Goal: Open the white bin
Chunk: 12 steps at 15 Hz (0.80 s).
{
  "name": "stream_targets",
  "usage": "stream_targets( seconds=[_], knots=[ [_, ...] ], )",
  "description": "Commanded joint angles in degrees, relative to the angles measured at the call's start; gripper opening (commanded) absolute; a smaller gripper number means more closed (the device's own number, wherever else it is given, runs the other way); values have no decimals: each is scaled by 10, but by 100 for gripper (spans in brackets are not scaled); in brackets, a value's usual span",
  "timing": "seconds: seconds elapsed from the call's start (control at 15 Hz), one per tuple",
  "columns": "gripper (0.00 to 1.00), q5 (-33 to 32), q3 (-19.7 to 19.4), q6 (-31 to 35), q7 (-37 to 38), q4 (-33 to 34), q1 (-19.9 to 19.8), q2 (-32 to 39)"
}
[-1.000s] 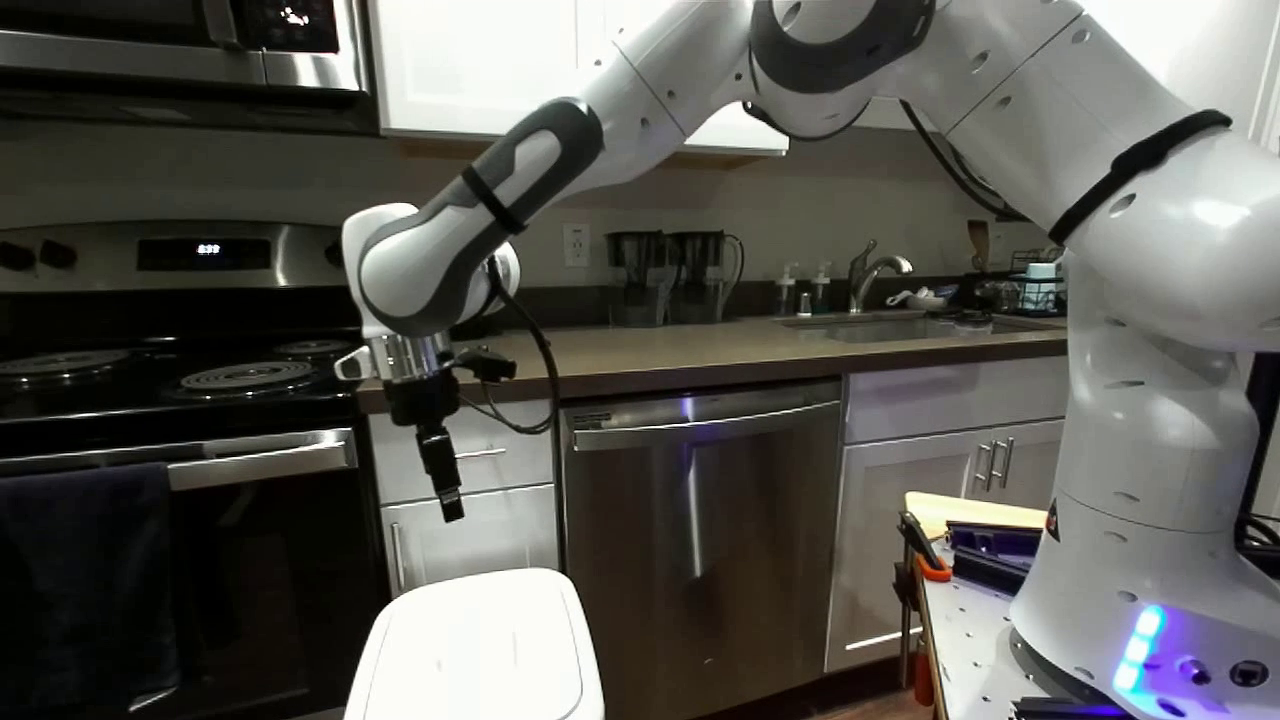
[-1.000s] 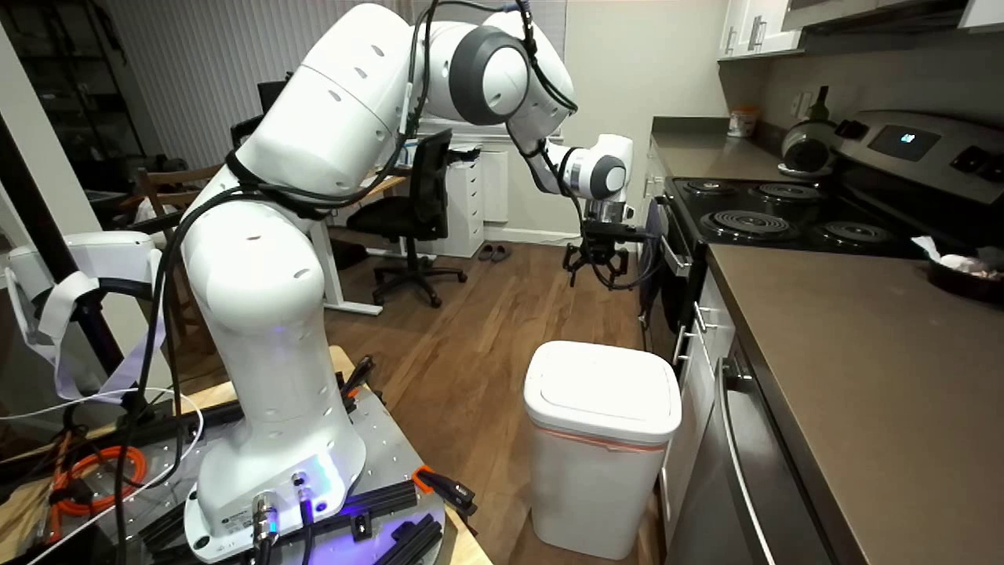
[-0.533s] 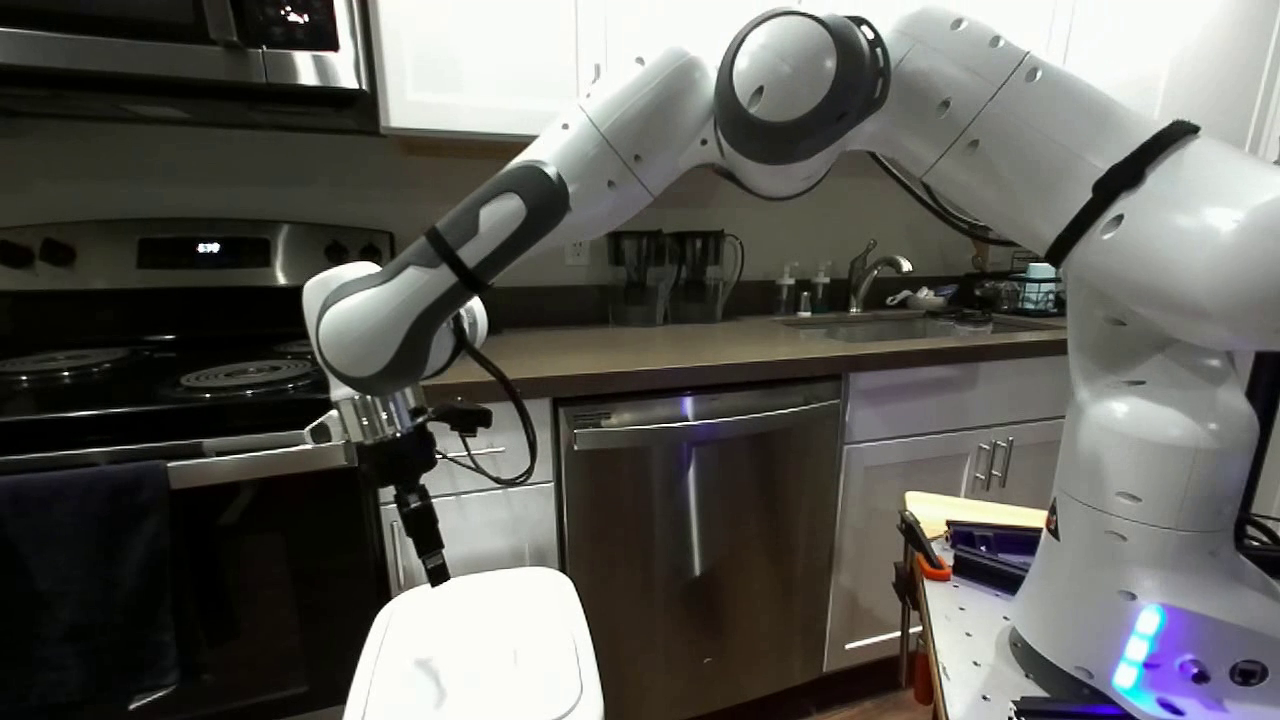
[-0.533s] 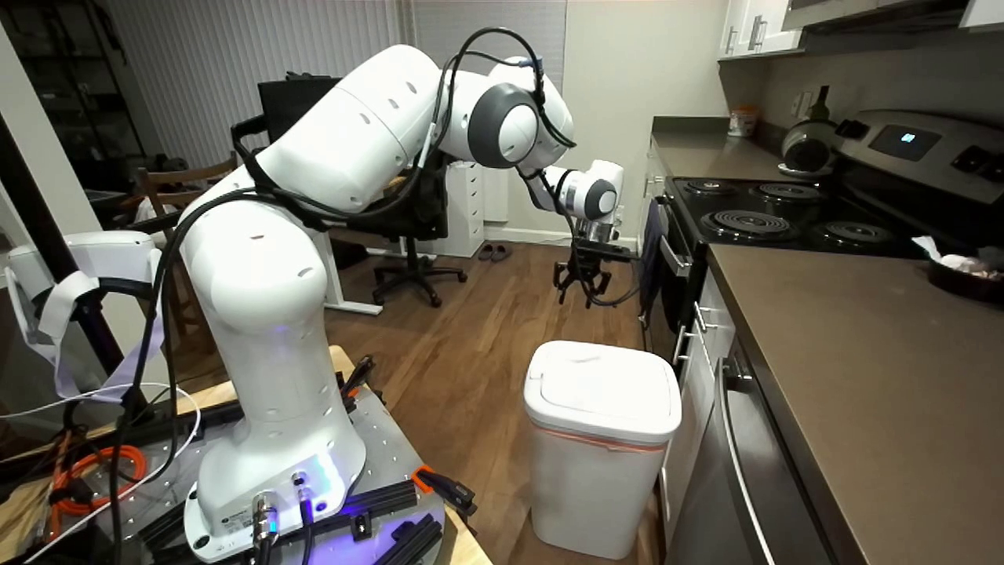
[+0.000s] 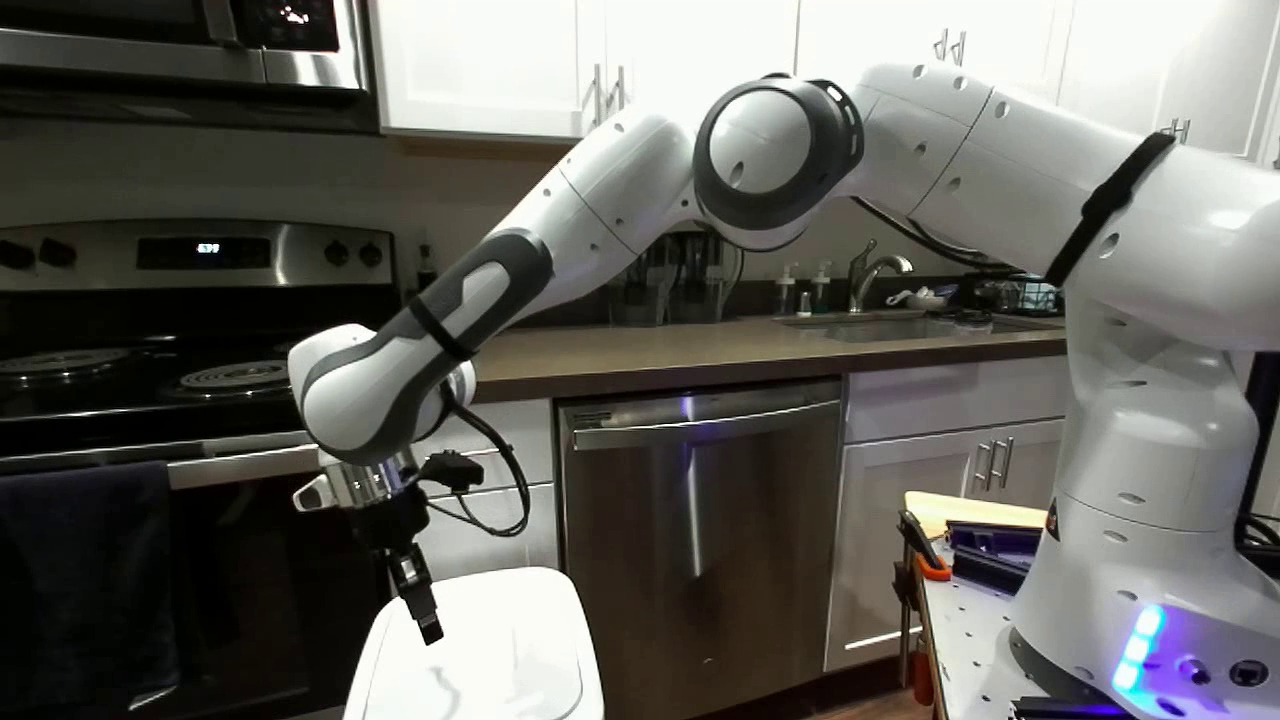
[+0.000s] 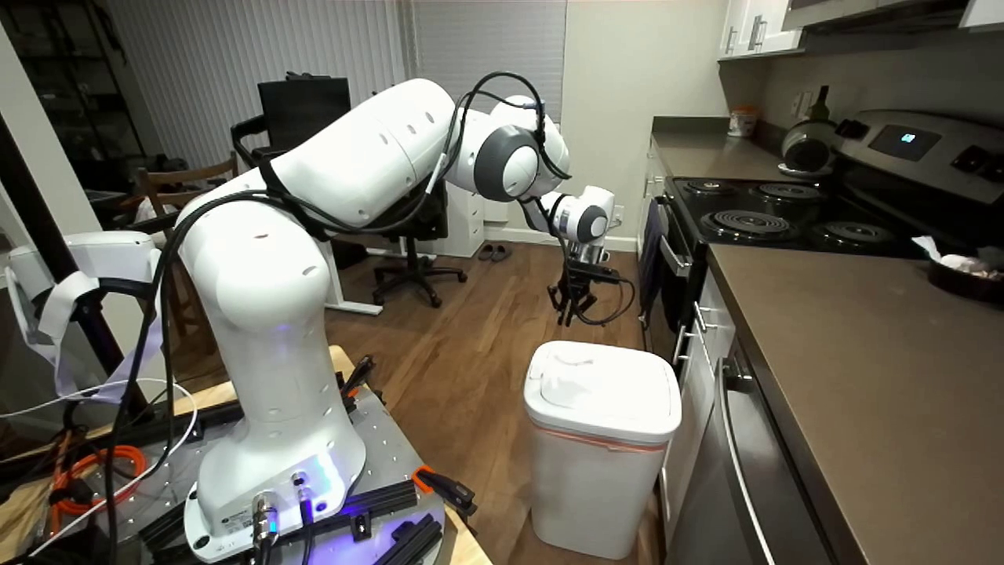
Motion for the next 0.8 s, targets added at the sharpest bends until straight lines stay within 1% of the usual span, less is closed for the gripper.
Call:
stream_targets(
  seconds=[0.0, 0.07, 0.13, 0.27, 0.4, 0.73],
  knots=[
    [2, -2, 0, 21, -8, 25, 5, 33],
    [0, -2, 2, 47, -2, -5, 6, 25],
    [0, -1, 3, 56, -2, -7, 7, 29],
    [3, -1, 5, 82, 0, -13, 8, 40],
    [3, -1, 5, 103, 5, -22, 12, 46],
    [3, 0, 7, 132, 16, -34, 15, 55]
  ],
)
